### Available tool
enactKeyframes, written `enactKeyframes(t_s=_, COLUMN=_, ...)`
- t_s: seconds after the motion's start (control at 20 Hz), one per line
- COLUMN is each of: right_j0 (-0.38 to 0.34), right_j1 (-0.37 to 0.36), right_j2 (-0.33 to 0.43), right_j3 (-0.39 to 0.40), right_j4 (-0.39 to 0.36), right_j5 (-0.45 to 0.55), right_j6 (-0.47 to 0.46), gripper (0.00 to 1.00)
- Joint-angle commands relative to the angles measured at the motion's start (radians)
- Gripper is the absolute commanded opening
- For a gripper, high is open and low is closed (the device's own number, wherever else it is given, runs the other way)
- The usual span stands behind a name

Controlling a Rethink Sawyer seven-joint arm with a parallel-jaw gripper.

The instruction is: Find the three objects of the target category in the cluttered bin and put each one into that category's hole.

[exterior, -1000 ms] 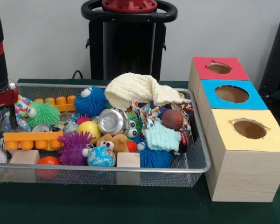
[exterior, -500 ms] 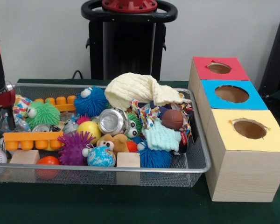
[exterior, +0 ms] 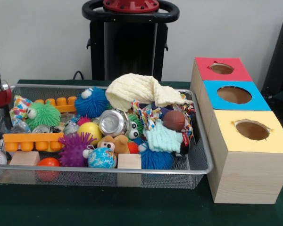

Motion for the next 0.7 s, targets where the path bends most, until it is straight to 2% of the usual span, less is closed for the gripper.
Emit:
enactKeyframes(t_s=0.05, right_j0=-0.041, right_j1=0.020, right_j2=-0.014, right_j3=0.027, right_j4=-0.032, right_j5=0.066, right_j6=-0.268, gripper=1.00)
enactKeyframes(t_s=0.3, right_j0=-0.065, right_j1=0.010, right_j2=-0.016, right_j3=0.046, right_j4=-0.035, right_j5=0.056, right_j6=-0.266, gripper=1.00)
enactKeyframes(t_s=0.7, right_j0=-0.094, right_j1=0.024, right_j2=-0.018, right_j3=0.019, right_j4=-0.032, right_j5=0.070, right_j6=-0.289, gripper=1.00)
